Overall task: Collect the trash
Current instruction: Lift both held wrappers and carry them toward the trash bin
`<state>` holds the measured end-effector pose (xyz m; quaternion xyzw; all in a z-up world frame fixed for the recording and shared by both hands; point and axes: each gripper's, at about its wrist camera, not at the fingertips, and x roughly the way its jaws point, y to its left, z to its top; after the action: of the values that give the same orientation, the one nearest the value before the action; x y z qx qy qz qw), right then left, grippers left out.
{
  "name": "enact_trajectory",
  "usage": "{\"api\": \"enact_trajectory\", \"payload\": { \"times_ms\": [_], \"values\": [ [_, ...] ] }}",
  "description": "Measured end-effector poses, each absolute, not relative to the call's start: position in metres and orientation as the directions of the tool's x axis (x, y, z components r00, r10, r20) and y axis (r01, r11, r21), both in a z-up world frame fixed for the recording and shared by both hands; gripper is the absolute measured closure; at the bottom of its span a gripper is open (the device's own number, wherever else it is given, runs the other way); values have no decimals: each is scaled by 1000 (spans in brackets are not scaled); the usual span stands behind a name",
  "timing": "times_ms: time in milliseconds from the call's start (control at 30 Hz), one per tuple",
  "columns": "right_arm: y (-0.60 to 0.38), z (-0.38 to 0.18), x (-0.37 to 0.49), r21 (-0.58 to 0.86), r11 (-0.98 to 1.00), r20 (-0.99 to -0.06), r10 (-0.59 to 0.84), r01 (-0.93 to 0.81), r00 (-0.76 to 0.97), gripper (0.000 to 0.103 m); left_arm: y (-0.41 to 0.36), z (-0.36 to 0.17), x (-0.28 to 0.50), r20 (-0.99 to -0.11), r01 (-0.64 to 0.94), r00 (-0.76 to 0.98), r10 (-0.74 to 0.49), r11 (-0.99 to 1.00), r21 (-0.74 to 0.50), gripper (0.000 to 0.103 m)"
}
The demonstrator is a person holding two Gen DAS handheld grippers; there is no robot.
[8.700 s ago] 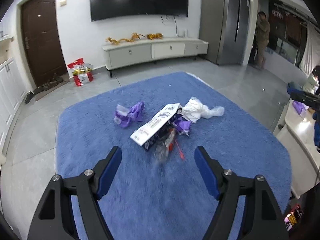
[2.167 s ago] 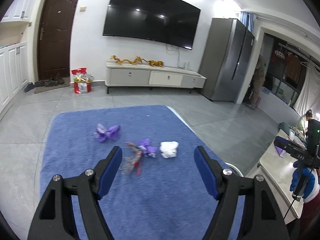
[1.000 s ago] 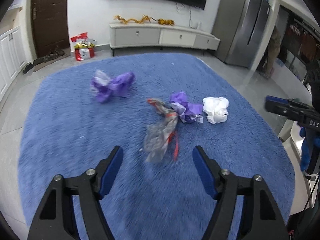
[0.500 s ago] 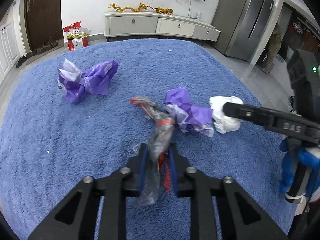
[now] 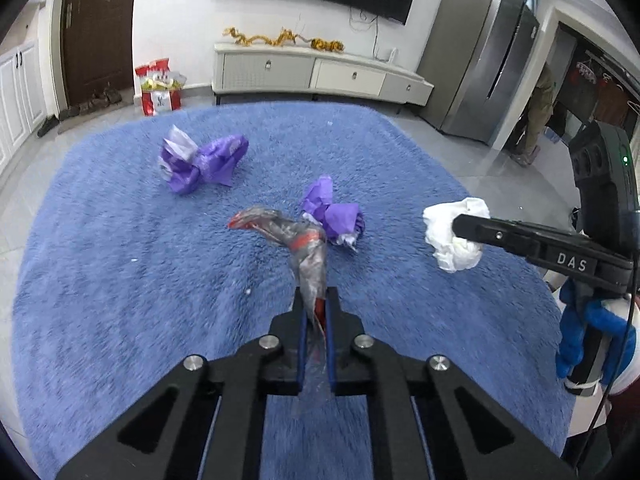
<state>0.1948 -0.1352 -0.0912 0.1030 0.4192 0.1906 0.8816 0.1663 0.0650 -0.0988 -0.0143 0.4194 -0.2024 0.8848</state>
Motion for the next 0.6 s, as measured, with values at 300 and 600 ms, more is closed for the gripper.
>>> {"api": "enact_trajectory", "payload": {
  "times_ms": [300,600],
  "values": [
    [-140,-37,110,315,883,-620,468,-347,630,93,82,-40,95,-652,394,647,-395,905,-157,96],
    [-162,4,36,254,903,-564,429,-346,705,93,79,1,33,-574,464,676,-462,872,-156,96]
  ]
}}
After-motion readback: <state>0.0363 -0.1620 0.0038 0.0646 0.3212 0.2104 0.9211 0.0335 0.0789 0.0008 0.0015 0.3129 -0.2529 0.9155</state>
